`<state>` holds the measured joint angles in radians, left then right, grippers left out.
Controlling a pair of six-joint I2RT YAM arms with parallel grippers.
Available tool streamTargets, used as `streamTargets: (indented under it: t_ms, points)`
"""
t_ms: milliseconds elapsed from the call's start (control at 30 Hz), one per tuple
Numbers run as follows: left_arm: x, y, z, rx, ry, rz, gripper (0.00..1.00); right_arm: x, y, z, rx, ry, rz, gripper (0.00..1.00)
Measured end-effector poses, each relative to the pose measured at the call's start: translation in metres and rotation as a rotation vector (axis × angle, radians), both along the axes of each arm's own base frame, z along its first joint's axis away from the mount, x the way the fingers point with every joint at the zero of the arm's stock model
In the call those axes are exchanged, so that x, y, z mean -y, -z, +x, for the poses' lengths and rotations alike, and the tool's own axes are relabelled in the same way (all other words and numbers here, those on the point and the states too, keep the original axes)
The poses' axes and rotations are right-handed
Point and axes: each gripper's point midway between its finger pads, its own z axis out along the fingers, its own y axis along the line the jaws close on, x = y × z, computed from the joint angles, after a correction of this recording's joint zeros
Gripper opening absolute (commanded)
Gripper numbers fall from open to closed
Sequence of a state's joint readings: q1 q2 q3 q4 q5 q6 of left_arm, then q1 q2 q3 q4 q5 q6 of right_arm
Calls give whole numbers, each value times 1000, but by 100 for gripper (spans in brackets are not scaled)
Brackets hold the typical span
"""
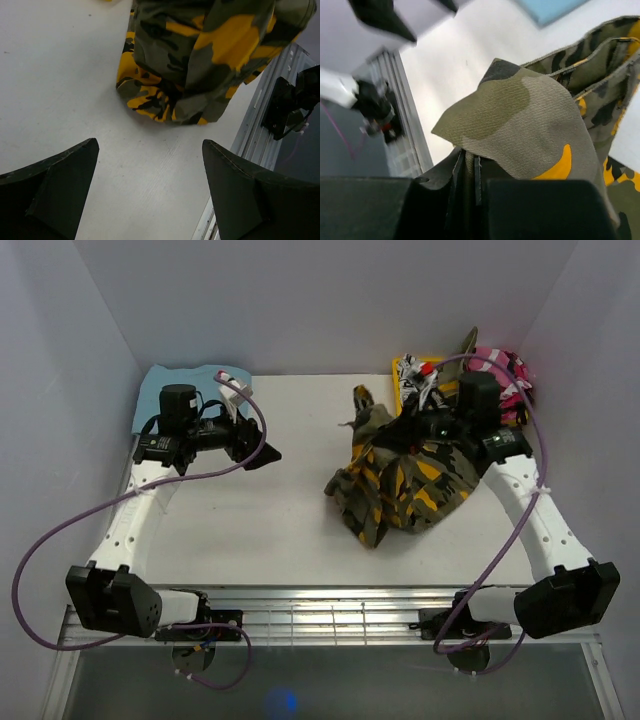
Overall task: Fold and stack the trousers
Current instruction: Move the trousers to the center of the board
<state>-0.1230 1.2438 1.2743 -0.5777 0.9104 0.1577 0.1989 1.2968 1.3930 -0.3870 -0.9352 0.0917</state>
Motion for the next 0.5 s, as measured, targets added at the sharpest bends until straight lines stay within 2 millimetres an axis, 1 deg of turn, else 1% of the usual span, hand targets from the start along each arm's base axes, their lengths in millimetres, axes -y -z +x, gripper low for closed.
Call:
streamTargets:
  t_ms: [33,67,100,133,167,200,233,300,333,367,500]
  points:
    - [5,9,3,-25,18,5,94,-9,17,-7,16,-31,-38,12]
    - [8,19,7,-54,28,11,94,-13,48,-13,32,-40,-112,28]
    - [10,28,10,-81,36,17,94,-29,65,-30,39,-99,-152,54]
    - [10,36,13,-104,38,23,93,-36,88,-40,57,-125,-208,97]
    - [10,42,14,-122,39,28,94,-39,111,-53,65,-156,-270,90]
    - [10,47,14,-134,41,33,95,-40,131,-65,79,-194,-327,90]
    - [10,51,13,-141,44,37,95,-37,146,-72,78,-205,-369,90]
    - [9,58,8,-150,58,43,95,-25,163,-77,86,-199,-445,90]
    - [9,62,4,-157,66,49,95,-18,166,-76,99,-183,-475,90]
    - [11,69,0,-160,78,61,95,-12,165,-74,122,-164,-494,91]
    - [22,97,-17,-182,132,128,95,9,146,-68,224,-84,-523,94]
